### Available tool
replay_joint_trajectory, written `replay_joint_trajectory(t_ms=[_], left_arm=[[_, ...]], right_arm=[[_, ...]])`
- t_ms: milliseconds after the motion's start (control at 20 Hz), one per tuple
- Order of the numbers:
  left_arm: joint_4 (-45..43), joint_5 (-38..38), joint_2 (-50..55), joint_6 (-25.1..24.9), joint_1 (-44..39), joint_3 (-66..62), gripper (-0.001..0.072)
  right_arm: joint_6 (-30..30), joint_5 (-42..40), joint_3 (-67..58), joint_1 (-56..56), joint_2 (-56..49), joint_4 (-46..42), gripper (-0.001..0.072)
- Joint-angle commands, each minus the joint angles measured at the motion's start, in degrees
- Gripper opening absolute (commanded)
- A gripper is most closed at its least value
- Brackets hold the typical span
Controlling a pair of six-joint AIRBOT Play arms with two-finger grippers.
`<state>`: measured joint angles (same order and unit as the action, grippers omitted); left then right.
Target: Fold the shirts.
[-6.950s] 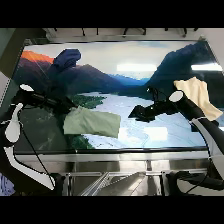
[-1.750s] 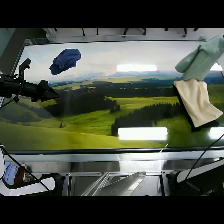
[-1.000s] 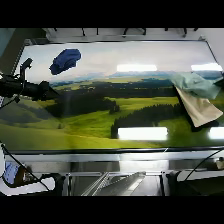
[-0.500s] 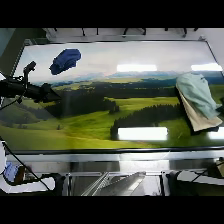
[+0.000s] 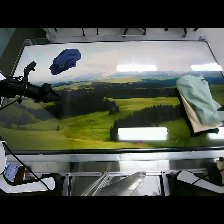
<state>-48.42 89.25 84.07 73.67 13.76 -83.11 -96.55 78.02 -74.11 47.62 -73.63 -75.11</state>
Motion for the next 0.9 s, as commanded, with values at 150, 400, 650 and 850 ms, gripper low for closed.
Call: replay_joint_trajectory(t_ms=[150, 400, 650, 850], left_arm=[[-0.1, -3.1, 0.0, 0.5, 0.0, 0.0, 0.0014], [0.0, -3.2, 0.0, 0.6, 0.0, 0.0, 0.0014], [0.0, -2.9, -3.8, 1.6, -1.6, 5.5, 0.0014], [-1.0, -3.3, -11.4, 1.1, -4.9, 17.0, 0.0014]], right_arm=[[-4.0, 9.2, 0.4, -0.8, 20.4, -1.3, 0.0698], [-10.2, 6.1, 0.5, -26.3, 24.8, 7.8, 0.0568], [-13.9, -17.2, 0.7, -67.0, 11.4, 7.0, 0.0033], [-13.2, -27.2, 0.7, -78.1, 1.7, 7.5, 0.0032]])
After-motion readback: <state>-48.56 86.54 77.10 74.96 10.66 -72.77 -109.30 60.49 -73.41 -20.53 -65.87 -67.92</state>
